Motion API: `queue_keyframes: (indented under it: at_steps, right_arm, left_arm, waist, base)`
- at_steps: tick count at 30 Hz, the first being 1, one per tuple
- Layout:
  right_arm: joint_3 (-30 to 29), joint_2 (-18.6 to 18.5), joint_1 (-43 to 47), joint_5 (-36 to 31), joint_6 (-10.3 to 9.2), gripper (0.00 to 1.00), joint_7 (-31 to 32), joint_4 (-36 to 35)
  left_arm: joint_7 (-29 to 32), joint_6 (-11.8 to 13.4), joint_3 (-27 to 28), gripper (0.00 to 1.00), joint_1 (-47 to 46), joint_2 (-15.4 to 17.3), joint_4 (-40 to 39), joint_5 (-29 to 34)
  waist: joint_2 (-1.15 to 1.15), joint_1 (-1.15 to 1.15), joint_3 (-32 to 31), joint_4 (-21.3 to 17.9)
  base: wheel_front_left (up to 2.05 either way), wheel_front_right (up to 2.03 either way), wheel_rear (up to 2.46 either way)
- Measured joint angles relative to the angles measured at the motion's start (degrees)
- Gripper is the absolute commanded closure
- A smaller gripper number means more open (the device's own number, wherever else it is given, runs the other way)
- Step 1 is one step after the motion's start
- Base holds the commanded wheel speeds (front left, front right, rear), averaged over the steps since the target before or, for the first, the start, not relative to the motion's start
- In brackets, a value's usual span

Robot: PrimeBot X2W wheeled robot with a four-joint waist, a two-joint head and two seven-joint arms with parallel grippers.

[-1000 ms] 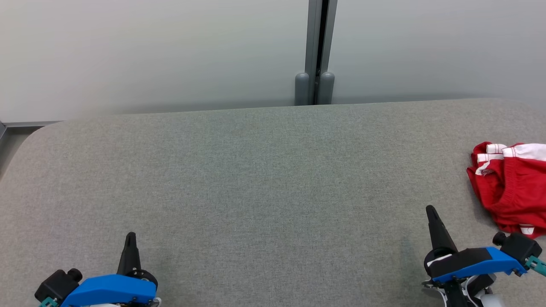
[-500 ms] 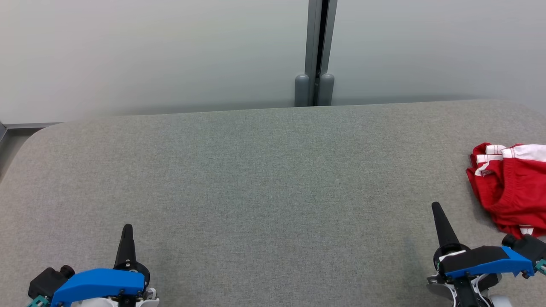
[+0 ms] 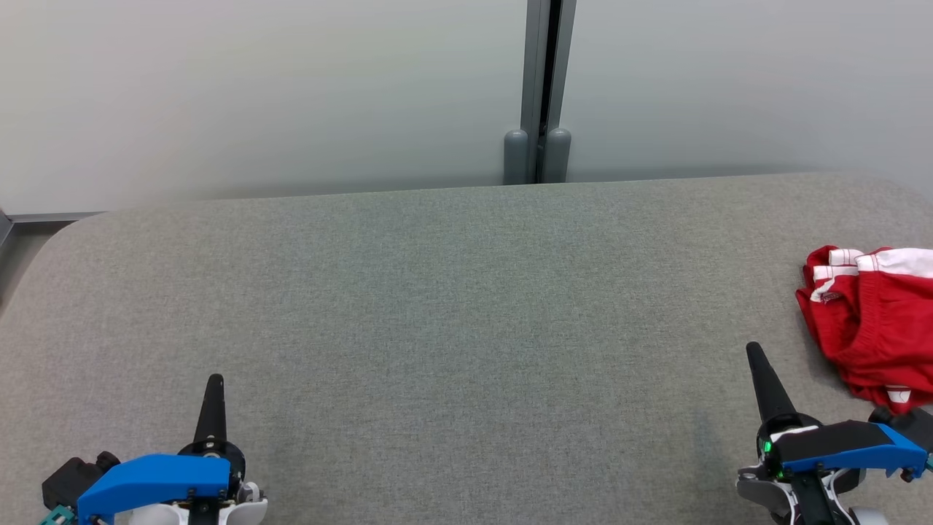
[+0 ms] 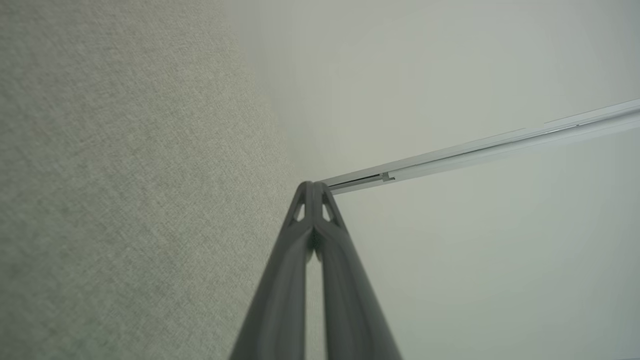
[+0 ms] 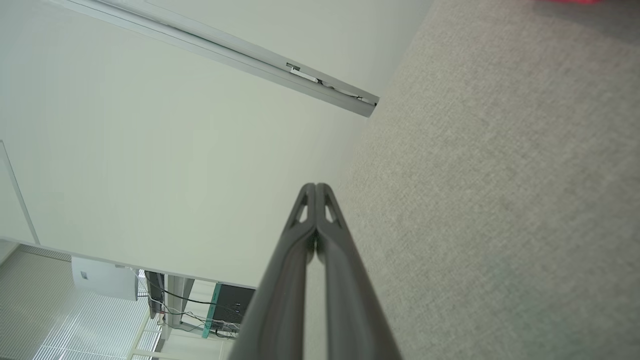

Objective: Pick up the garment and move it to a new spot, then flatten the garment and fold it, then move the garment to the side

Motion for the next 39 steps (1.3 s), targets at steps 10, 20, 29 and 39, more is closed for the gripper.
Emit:
queue_keyframes:
  at_steps: [10,20,29,39]
  right_arm:
    - [-0.7,0.0,0.2,5.1,0.00,1.00,1.3,-1.2]
    - [-1.3,0.0,0.5,9.8,0.00,1.00,2.5,-2.3]
    - [-1.8,0.0,0.8,13.8,0.00,1.00,3.5,-3.3]
    - [-2.4,0.0,1.0,17.9,0.00,1.00,4.6,-4.3]
  left_arm:
    - [1.3,-0.4,0.8,1.00,-0.6,0.0,-0.9,-4.8]
    - [2.5,-0.7,1.2,1.00,-0.9,0.0,-1.6,-9.1]
    - [3.5,-1.0,1.6,1.00,-1.2,0.0,-2.3,-12.7]
    - [4.6,-1.3,2.2,1.00,-1.6,0.1,-3.0,-16.5]
  waist:
    - [0.00,0.00,-0.2,0.0]
    - [0.00,0.00,-0.4,0.0]
    - [0.00,0.00,-0.6,0.0]
    - [0.00,-0.01,-0.7,0.0]
  base:
    - [0.00,0.00,0.00]
    - [0.00,0.00,0.00]
    - [0.00,0.00,0.00]
    - [0.00,0.00,0.00]
